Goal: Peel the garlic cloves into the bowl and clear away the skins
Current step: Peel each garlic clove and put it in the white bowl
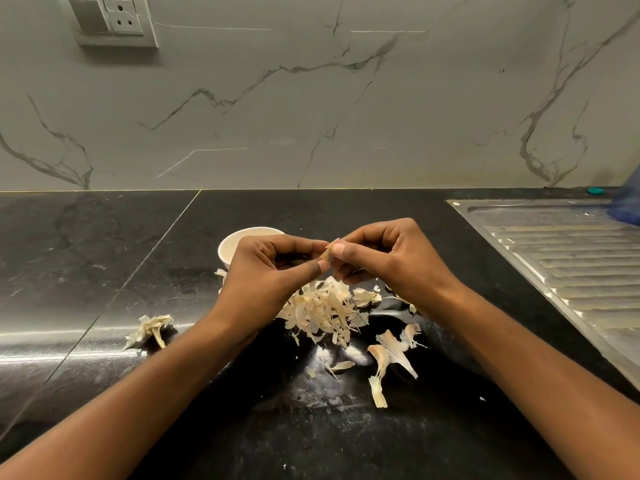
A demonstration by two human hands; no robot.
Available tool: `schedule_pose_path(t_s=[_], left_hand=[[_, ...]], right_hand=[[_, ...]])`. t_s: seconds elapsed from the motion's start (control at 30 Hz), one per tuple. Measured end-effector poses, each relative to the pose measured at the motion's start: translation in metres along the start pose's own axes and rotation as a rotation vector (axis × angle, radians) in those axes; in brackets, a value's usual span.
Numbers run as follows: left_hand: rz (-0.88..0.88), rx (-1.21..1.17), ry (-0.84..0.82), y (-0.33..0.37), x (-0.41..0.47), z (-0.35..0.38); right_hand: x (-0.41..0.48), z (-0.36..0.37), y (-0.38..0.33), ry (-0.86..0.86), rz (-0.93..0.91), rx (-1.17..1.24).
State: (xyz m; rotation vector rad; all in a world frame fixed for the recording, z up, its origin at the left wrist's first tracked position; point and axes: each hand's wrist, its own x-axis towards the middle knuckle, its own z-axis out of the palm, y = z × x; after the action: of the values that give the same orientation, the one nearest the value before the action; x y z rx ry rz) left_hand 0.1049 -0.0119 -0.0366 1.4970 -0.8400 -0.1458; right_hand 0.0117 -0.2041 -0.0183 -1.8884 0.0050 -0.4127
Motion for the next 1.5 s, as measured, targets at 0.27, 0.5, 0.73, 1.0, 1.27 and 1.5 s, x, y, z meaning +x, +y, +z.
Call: schedule_pose_path(t_s=[0.27,0.5,0.73,1.0,1.27,1.5], left_hand=[[0.063,0.039,0.013,0.003,-0.002,0.000],[0.056,-0.075,0.057,0.006,-0.002,0.000],[-0.025,-0.264,0.064,0.008,-0.002,-0.001],[-0.080,-0.315,0.016,0.005,-0.001,0.001],[0.015,-0.027,-0.006,0.004,0.001,-0.004],[0.030,0.023,0.026,0.001,0.000,-0.004]], right_hand=[[0.001,0.002,0.001,-0.028,0.086,0.121],[0.000,0.016,0.002,0.029,0.163,0.369],[-0.001,0.023,-0.001,0.062,0.264,0.633],[0.002,0.015,-0.002,0.038,0.284,0.651],[0.003,0.007,0.000,0.002,0.217,0.475],[0.002,0.008,0.000,0.004,0.199,0.426]])
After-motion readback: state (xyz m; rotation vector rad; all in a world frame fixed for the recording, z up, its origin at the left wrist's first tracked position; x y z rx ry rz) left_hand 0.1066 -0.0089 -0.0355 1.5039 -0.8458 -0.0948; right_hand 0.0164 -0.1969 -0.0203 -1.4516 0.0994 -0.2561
